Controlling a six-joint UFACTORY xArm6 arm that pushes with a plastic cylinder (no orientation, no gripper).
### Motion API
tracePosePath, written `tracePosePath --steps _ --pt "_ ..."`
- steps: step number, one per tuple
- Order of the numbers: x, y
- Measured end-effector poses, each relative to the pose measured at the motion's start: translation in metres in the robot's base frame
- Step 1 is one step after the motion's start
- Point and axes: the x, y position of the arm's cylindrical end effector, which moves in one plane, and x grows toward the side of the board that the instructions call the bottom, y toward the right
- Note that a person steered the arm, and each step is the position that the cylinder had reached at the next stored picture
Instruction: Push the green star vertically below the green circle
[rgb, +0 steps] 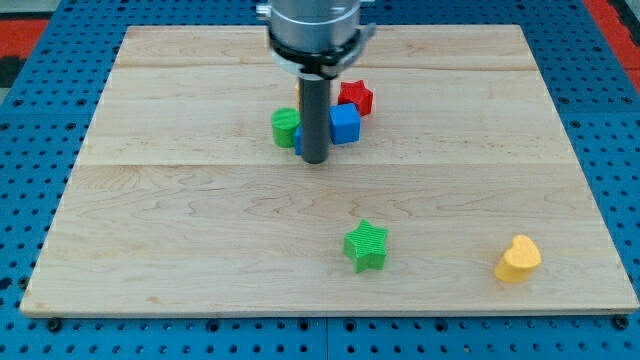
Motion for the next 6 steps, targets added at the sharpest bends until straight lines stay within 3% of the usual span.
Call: tracePosePath --steps 2,3,5,6 --pt "0.021 0.026" --pt "0.032 0.076" --pt "0.102 0.132" --pt "0.125 0.075"
